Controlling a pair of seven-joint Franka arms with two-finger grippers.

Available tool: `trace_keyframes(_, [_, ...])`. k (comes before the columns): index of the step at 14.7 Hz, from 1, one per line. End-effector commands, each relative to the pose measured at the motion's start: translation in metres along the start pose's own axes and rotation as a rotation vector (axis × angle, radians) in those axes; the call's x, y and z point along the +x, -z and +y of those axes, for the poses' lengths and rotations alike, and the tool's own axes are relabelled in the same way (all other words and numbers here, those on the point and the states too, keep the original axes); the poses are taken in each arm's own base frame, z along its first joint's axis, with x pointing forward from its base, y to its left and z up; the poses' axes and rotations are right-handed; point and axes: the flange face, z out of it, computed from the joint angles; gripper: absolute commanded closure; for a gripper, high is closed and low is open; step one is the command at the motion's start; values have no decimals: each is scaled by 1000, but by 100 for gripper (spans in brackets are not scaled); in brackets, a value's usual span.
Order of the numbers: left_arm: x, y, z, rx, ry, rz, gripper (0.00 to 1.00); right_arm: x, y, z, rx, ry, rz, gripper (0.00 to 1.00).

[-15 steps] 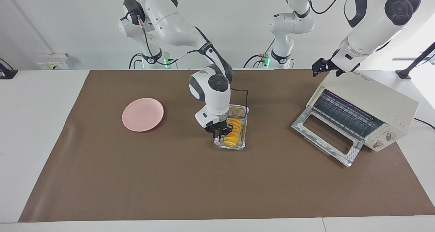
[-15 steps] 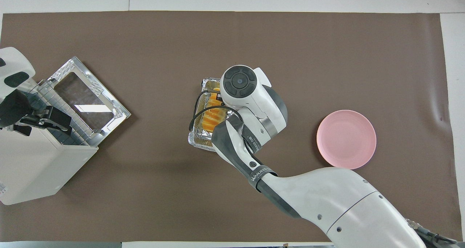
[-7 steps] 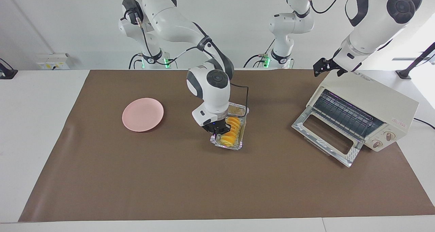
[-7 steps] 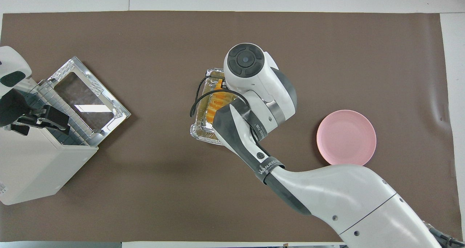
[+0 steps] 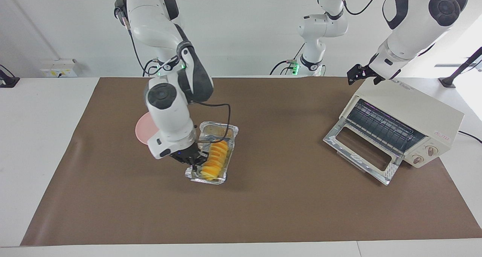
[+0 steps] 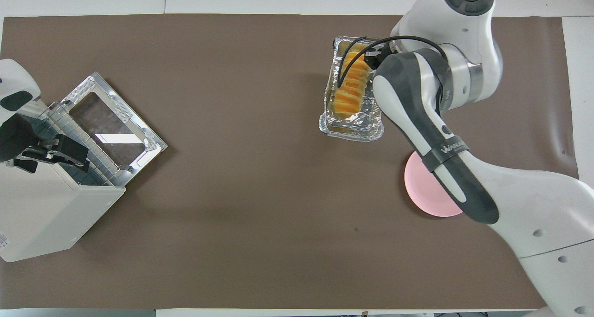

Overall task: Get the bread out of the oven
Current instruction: 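Carry the foil tray with the right gripper to beyond the pink plate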

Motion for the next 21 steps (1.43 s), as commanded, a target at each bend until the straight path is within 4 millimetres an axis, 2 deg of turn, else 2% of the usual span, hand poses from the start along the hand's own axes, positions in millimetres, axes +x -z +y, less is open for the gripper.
trace_keyframes(1, [-7,2,-4,16,2,21,0,29,-20,51,17,60,-16,100])
trace_keyframes(3, [-7,2,-4,16,2,21,0,54,-34,88,15,108,-7,100])
trace_keyframes(7, [-7,2,-4,16,2,20,0,86,-68,133,-5,170,-1,100])
trace_keyframes(10, [-7,2,-4,16,2,20,0,92,-79,140,-20,188,5,100])
trace_keyframes(15, [-7,2,-4,16,2,21,0,91,-83,146,-46,215,3,100])
trace_keyframes(16, [-7,2,-4,16,2,21,0,91,-80,144,-46,218,5,61])
trace_keyframes(17, [-7,2,-4,16,2,21,0,91,-76,143,-44,218,10,1])
trace_keyframes(21, [-7,2,-4,15,4,20,0,77,-47,137,-57,229,-5,0])
